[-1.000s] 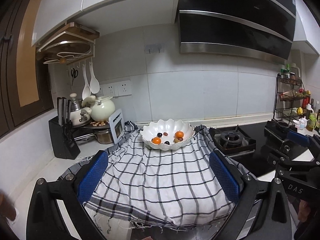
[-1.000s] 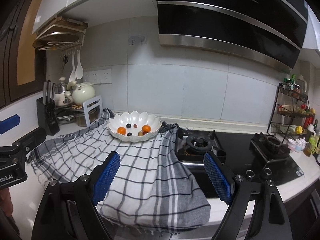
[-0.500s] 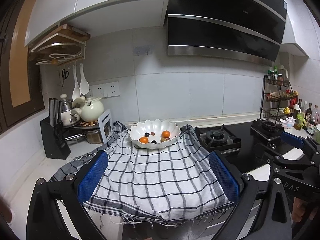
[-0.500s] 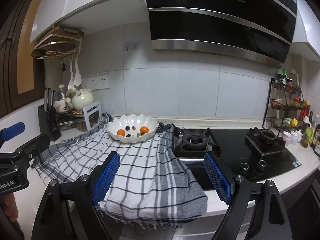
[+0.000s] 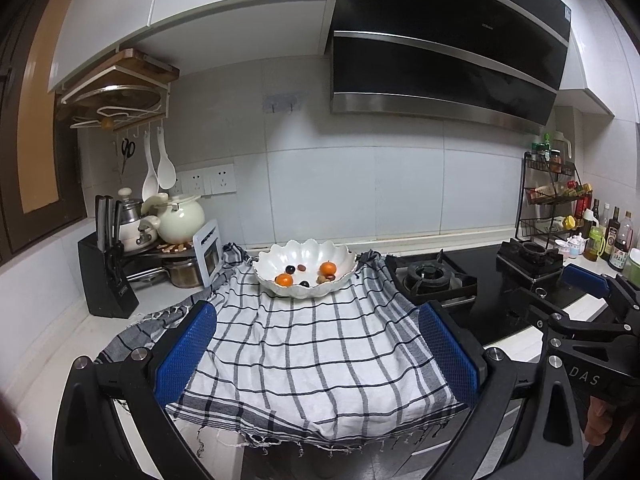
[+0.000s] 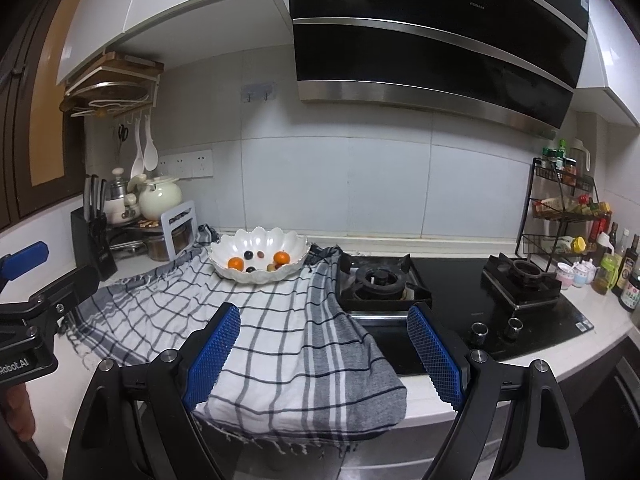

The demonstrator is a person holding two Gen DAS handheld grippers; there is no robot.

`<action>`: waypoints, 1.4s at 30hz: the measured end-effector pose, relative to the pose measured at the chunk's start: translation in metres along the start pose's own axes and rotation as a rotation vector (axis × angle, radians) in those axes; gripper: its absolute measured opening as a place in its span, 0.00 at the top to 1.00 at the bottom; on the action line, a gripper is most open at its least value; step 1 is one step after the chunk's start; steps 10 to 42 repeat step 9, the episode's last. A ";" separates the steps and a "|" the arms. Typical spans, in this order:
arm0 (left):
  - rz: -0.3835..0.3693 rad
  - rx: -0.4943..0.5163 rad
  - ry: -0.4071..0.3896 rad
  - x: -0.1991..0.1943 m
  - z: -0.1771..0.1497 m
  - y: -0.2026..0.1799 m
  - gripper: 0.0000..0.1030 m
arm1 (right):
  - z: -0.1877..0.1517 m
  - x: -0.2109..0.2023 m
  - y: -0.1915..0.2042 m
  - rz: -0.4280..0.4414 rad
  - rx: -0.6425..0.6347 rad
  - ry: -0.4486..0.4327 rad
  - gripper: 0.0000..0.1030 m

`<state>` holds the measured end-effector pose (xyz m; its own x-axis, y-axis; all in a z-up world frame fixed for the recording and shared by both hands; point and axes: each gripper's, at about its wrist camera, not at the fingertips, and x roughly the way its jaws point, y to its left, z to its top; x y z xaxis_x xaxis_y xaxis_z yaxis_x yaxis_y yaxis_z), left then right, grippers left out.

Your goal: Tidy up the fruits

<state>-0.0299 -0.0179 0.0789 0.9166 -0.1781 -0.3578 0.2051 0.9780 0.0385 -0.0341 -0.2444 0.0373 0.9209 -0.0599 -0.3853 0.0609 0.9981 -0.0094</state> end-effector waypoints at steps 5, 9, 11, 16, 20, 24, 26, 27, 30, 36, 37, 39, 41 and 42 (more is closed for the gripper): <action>0.004 -0.001 -0.013 -0.003 -0.002 0.003 0.00 | -0.001 -0.004 0.001 0.001 -0.004 0.000 0.16; 0.010 -0.006 -0.012 -0.004 -0.002 0.004 0.00 | -0.001 -0.004 0.002 0.001 -0.013 0.002 0.16; 0.010 -0.006 -0.012 -0.004 -0.002 0.004 0.00 | -0.001 -0.004 0.002 0.001 -0.013 0.002 0.16; 0.010 -0.006 -0.012 -0.004 -0.002 0.004 0.00 | -0.001 -0.004 0.002 0.001 -0.013 0.002 0.16; 0.010 -0.006 -0.012 -0.004 -0.002 0.004 0.00 | -0.001 -0.004 0.002 0.001 -0.013 0.002 0.16; 0.010 -0.006 -0.012 -0.004 -0.002 0.004 0.00 | -0.001 -0.004 0.002 0.001 -0.013 0.002 0.16; 0.010 -0.006 -0.012 -0.004 -0.002 0.004 0.00 | -0.001 -0.004 0.002 0.001 -0.013 0.002 0.16; 0.010 -0.006 -0.012 -0.004 -0.002 0.004 0.00 | -0.001 -0.004 0.002 0.001 -0.013 0.002 0.16; 0.010 -0.006 -0.012 -0.004 -0.002 0.004 0.00 | -0.001 -0.004 0.002 0.001 -0.013 0.002 0.16; 0.010 -0.006 -0.012 -0.004 -0.002 0.004 0.00 | -0.001 -0.004 0.002 0.001 -0.013 0.002 0.16; 0.010 -0.006 -0.012 -0.004 -0.002 0.004 0.00 | -0.001 -0.004 0.002 0.001 -0.013 0.002 0.16; 0.010 -0.006 -0.012 -0.004 -0.002 0.004 0.00 | -0.001 -0.004 0.002 0.001 -0.013 0.002 0.16; 0.010 -0.006 -0.012 -0.004 -0.002 0.004 0.00 | -0.001 -0.004 0.002 0.001 -0.013 0.002 0.16; 0.010 -0.006 -0.012 -0.004 -0.002 0.004 0.00 | -0.001 -0.004 0.002 0.001 -0.013 0.002 0.16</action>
